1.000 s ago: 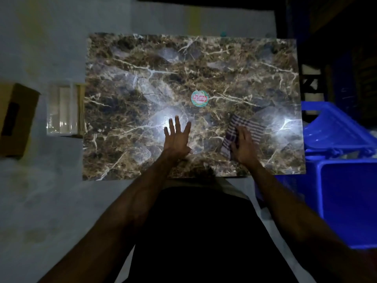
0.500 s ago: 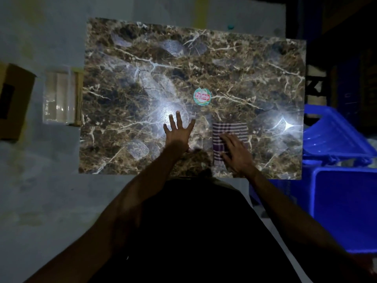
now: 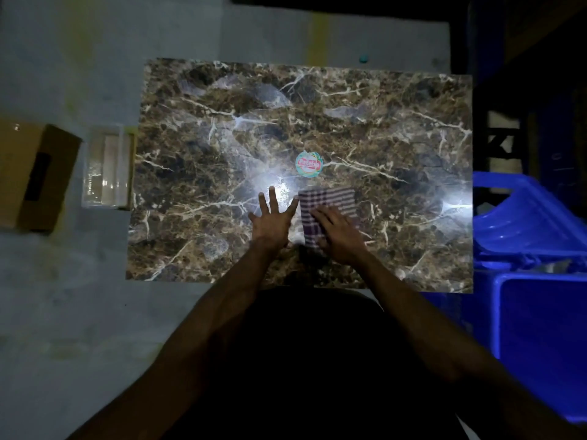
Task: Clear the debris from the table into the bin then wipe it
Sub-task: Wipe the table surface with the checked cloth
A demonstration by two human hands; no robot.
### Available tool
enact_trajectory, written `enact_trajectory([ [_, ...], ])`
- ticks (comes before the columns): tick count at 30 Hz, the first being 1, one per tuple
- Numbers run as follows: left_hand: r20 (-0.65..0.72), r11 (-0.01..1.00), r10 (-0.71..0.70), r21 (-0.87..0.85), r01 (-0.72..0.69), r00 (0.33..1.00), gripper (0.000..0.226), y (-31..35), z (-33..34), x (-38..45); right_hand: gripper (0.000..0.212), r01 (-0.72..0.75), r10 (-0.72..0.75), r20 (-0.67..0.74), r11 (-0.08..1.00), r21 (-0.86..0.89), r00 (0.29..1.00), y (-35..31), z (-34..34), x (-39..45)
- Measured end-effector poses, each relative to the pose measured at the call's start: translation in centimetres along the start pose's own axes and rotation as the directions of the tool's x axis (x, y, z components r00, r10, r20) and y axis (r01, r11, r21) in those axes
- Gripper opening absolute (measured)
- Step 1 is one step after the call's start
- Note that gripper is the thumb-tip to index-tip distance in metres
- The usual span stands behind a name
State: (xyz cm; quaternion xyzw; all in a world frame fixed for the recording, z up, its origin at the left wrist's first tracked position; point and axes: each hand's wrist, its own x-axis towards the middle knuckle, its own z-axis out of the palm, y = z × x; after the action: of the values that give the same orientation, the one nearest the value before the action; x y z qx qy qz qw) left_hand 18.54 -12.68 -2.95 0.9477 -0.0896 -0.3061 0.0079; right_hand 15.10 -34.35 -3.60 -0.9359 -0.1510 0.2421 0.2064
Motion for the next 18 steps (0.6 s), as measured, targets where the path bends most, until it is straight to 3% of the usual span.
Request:
enact_trajectory([
  [2, 0.004, 1.000, 0.015, -0.009, -0.015, 1.000, 0.108, 0.0, -0.1, 0.1, 0.080, 0.006, -0.005, 0.024, 1.000, -0.015, 1.000, 2.2, -0.2, -3.8],
  [5, -0.036, 1.000, 0.016, -0.014, -0.017, 0.999, 0.092, 0.0, 0.0, 0.0, 0.074, -0.040, 0.040, -0.051, 0.999, 0.004, 0.998, 6.1, -1.9, -5.4],
  [11, -0.019, 1.000, 0.016, -0.017, -0.016, 1.000, 0.093, 0.0, -0.4, -0.2, 0.075, -0.207, 0.210, -0.172, 0.978, 0.035, 0.962, 4.1, -3.3, 3.7],
  [14, 0.029, 1.000, 0.010, -0.012, -0.009, 1.000, 0.112, 0.1, -0.7, -0.6, 0.072, -0.162, 0.164, -0.130, 0.986, 0.028, 0.978, 0.8, -2.2, 4.7],
  [18, 0.013, 1.000, 0.015, -0.026, -0.015, 1.000, 0.106, 0.0, -0.7, -0.3, 0.069, 0.015, -0.017, -0.044, 0.999, -0.050, 0.999, 1.1, -0.4, -0.6],
])
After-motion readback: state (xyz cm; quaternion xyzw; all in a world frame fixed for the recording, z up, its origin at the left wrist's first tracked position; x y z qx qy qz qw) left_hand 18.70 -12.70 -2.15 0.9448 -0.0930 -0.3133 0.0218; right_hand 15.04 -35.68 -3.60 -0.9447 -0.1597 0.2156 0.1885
